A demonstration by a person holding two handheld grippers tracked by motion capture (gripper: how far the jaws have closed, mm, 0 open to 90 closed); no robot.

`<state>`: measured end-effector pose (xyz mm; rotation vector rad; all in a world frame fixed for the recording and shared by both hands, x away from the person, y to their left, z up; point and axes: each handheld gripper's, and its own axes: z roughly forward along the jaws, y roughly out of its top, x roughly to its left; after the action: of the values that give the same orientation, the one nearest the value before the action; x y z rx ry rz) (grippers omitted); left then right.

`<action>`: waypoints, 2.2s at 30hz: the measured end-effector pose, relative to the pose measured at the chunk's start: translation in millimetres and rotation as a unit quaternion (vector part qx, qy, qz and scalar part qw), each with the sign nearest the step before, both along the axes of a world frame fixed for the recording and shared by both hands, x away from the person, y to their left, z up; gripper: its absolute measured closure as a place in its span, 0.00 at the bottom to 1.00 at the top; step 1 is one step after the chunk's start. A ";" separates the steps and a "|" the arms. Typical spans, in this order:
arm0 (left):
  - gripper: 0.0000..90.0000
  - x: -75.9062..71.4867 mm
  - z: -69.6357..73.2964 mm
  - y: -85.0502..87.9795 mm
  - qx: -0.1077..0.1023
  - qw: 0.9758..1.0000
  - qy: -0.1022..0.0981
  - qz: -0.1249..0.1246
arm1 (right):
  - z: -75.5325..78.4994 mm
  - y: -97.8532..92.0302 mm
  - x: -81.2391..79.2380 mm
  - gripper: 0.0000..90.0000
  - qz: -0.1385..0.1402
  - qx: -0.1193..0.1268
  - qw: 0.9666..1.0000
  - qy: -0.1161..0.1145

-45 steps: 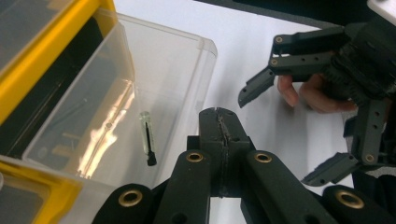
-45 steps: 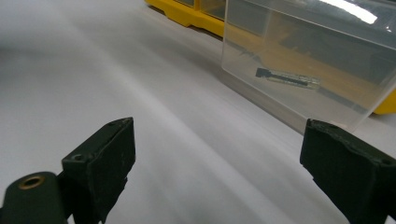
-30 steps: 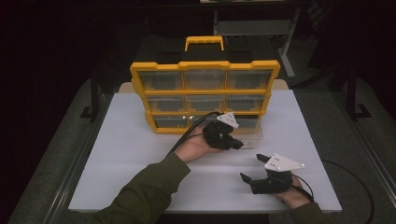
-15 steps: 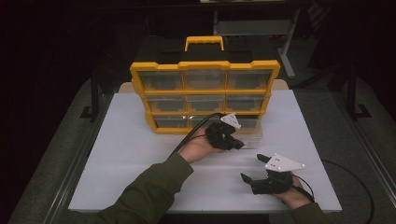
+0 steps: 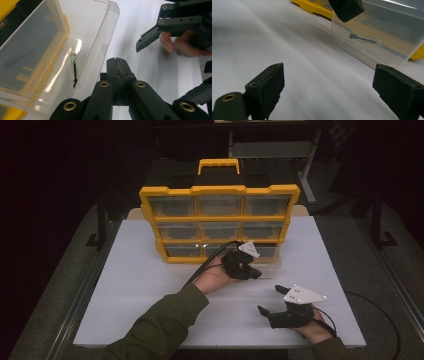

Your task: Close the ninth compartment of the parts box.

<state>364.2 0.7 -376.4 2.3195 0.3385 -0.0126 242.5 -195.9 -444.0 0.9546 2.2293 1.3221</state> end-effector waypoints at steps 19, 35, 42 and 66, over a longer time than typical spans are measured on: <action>1.00 11.1 0.2 0.7 -0.011 1.000 -0.007 0.014 | 0.3 -0.7 0.1 0.11 0.000 -0.002 1.000 0.001; 1.00 16.6 3.6 0.6 -0.019 1.000 -0.011 0.023 | -0.1 -0.3 0.1 0.11 -0.001 -0.001 1.000 0.000; 1.00 21.1 3.7 0.8 -0.017 0.999 -0.013 0.027 | -0.1 -0.5 0.2 0.11 -0.001 -0.001 1.000 0.000; 1.00 38.2 0.8 0.5 -0.031 0.998 -0.023 0.057 | -0.4 -0.8 0.4 0.11 -0.001 -0.002 1.000 -0.001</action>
<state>402.4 1.2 -375.6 2.2314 0.4409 0.0852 242.9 -196.7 -444.4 0.9517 2.2283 1.3167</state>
